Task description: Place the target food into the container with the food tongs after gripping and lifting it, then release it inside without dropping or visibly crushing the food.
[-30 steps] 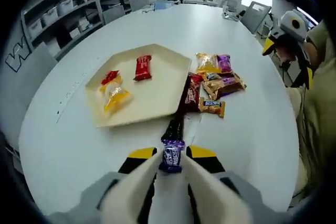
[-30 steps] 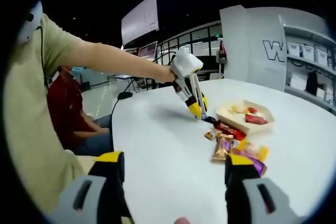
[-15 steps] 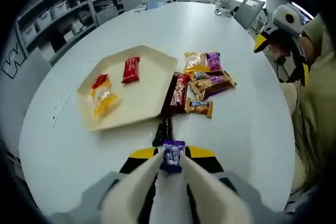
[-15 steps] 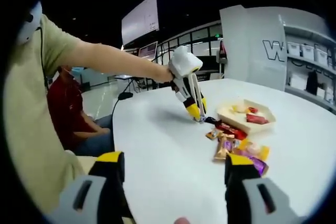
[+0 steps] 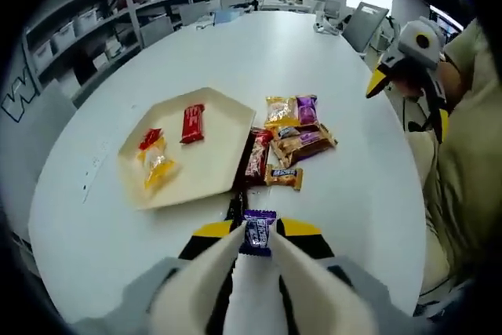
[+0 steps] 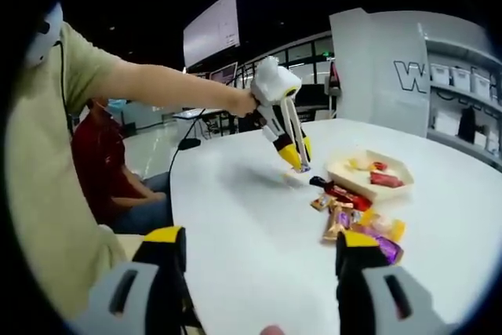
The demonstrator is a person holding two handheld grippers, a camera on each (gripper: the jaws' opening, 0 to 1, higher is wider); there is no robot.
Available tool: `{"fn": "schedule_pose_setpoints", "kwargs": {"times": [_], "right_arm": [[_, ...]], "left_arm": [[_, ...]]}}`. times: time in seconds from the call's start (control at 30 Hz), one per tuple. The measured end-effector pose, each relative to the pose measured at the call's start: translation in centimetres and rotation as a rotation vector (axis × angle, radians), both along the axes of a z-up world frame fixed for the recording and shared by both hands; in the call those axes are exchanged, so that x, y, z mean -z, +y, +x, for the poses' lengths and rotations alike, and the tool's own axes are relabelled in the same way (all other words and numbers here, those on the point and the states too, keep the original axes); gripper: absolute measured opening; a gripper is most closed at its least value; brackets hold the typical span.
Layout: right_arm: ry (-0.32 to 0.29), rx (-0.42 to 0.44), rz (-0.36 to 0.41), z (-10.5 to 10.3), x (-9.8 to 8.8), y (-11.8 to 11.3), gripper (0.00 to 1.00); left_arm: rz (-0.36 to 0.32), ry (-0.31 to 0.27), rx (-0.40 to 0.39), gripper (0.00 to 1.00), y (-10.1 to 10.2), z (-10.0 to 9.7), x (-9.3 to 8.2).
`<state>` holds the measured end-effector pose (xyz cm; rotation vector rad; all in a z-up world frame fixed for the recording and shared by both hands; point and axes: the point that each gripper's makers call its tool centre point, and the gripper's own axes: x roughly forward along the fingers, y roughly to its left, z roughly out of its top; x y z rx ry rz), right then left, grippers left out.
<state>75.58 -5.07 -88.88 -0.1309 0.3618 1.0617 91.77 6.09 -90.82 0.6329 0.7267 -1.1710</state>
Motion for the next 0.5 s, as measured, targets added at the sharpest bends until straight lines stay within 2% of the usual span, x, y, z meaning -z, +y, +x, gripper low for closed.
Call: {"fn": "schedule_pose_setpoints", "kwargs": {"times": [0.17, 0.5], "right_arm": [[-0.001, -0.004, 0.0, -0.2, 0.0, 0.1, 0.77], [-0.001, 0.0, 0.001, -0.3, 0.0, -0.1, 0.77]], "left_arm": [[-0.001, -0.017, 0.014, 0.19, -0.6, 0.3, -1.3], [0.024, -0.043, 0.059, 0.19, -2.6, 0.8, -2.5]]}}
